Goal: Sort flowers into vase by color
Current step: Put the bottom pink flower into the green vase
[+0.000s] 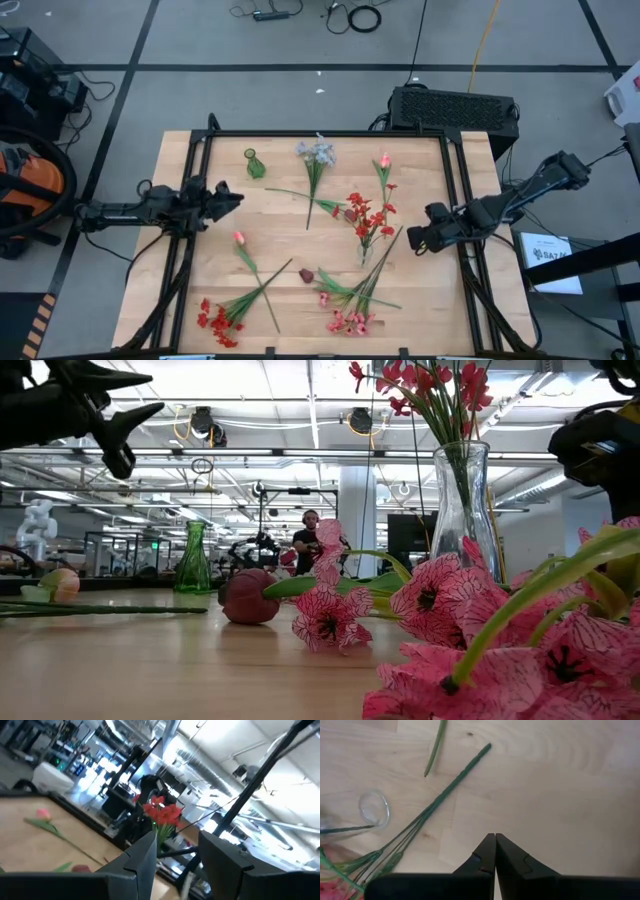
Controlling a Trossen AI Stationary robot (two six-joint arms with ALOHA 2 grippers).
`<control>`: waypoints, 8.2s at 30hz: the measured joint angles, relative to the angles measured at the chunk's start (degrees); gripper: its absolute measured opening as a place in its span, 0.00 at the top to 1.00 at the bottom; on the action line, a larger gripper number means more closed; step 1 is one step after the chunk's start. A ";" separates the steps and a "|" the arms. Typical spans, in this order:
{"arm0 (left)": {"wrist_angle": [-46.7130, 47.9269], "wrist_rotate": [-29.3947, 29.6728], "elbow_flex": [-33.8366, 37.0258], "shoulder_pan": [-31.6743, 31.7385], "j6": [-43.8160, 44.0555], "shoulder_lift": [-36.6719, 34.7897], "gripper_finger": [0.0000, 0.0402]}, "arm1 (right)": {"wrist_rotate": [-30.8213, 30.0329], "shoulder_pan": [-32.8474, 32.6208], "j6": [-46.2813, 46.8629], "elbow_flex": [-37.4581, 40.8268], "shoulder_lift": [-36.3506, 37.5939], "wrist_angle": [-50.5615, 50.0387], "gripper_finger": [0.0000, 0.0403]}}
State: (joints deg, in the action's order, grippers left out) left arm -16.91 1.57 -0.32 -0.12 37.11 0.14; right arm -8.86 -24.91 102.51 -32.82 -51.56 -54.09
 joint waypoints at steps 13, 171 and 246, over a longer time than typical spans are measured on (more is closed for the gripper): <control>-2.45 3.50 -3.88 -3.75 3.72 11.33 0.62 | 2.79 18.08 -32.70 0.00 10.80 -2.68 1.00; -9.39 -39.27 -33.59 64.29 -22.27 43.62 1.00 | -0.61 35.79 -48.60 0.00 12.65 4.97 1.00; 1.30 -29.19 -23.37 64.11 -33.10 48.43 0.64 | -4.87 35.81 -46.57 0.00 10.11 5.19 1.00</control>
State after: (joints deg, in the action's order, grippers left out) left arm -15.61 -27.61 -23.68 63.99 4.01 48.57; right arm -13.74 10.90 55.93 -32.82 -41.45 -48.90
